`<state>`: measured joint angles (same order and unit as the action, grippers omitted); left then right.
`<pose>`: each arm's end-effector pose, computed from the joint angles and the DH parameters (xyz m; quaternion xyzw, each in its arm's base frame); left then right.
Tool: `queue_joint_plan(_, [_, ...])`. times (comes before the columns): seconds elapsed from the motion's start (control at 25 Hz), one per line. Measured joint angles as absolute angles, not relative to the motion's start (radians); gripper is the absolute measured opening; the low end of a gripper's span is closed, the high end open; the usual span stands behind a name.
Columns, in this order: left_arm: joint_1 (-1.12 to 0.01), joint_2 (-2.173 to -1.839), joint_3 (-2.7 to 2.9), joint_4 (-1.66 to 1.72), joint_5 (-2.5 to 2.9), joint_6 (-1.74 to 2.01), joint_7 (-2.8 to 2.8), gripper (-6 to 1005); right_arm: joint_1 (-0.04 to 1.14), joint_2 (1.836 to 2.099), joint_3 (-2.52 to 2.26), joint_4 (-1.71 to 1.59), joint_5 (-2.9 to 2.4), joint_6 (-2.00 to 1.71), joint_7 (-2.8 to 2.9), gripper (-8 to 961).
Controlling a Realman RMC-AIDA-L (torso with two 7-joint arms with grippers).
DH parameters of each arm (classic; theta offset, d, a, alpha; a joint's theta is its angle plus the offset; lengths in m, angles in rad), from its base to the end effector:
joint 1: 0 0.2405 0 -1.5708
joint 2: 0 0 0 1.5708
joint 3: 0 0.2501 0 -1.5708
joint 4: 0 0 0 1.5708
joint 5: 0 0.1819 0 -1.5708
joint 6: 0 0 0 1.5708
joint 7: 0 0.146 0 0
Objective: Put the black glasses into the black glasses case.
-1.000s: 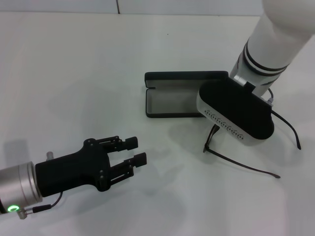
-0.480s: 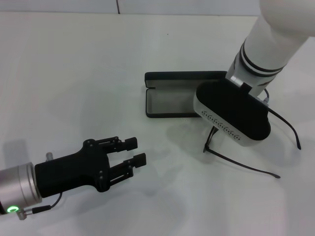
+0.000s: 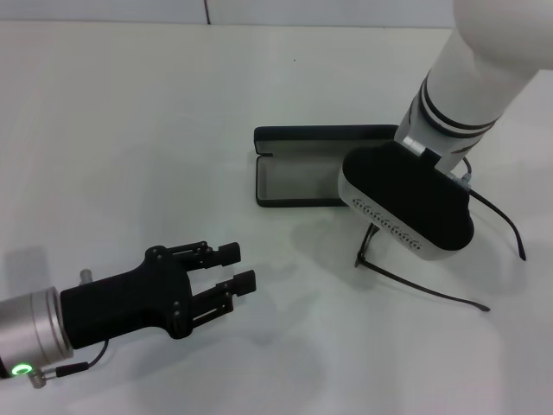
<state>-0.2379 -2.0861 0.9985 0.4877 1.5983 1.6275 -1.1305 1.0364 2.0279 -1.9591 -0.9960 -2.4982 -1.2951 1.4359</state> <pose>-0.2703 0.2141 -0.0292 -0.8983 -0.2466 -0.3451 0.1142 0.1123 0.3541 -0.0771 0.8133 0.4703 0.3388 0.0504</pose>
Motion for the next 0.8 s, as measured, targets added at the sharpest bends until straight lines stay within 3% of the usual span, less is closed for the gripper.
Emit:
queue_joint_plan(0.6, [-0.240, -2.086, 0.999, 0.488, 1.598, 1.627, -1.131, 459, 1.007, 2.028, -1.969, -1.051, -2.505, -1.320, 1.455, 127])
queue_joint_plan(0.8, [-0.239, -2.086, 0.999, 0.486, 1.598, 1.628, -1.130, 459, 0.975, 2.028, -1.947, -1.118, -2.507, -1.367, 1.501, 124])
